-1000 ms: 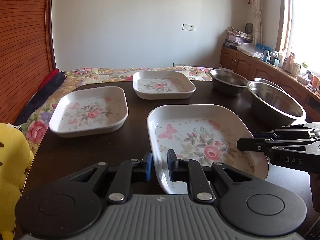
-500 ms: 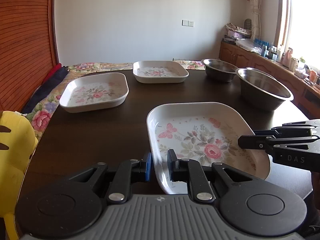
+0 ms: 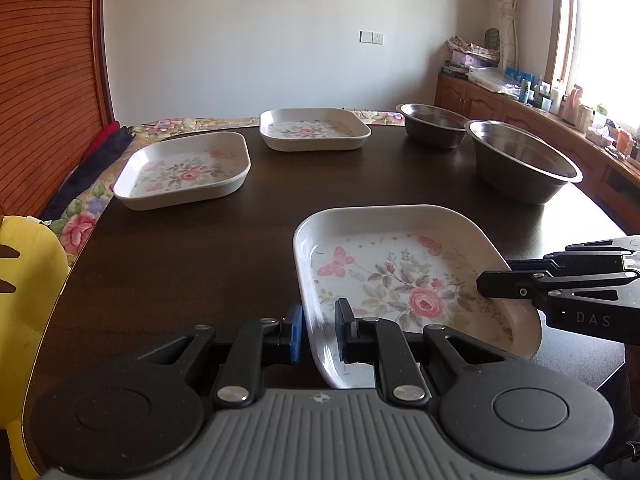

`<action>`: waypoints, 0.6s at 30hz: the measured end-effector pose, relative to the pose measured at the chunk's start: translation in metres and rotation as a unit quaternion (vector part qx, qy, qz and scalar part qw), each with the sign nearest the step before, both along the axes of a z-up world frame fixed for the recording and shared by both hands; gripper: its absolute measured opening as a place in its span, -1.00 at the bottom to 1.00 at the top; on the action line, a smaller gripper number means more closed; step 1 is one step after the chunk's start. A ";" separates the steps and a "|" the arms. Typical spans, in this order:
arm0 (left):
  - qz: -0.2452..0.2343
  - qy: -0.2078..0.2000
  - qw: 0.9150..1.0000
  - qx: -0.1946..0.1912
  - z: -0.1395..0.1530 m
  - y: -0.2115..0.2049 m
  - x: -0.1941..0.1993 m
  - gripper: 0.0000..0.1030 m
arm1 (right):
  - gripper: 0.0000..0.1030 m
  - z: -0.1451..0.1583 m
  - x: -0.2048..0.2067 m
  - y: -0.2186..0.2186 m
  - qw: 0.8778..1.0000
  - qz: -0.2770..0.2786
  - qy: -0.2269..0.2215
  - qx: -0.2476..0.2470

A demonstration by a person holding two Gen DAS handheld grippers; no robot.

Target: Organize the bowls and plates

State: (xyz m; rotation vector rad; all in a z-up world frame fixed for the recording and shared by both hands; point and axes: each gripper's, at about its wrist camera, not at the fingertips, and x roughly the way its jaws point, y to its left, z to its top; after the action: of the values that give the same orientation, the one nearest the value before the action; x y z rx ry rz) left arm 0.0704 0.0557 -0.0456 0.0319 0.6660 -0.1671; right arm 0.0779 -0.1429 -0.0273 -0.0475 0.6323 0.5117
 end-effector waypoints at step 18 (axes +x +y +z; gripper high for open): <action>0.011 -0.006 1.000 -0.011 -0.002 0.010 0.002 -0.39 | -0.55 0.010 -0.001 -0.008 1.000 -0.011 -0.014 0.008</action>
State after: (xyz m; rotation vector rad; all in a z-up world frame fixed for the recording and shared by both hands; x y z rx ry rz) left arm 0.0725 0.0657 -0.0473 0.0042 0.6524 -0.1526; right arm 0.0771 -0.1506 -0.0173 -0.0329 0.6004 0.4941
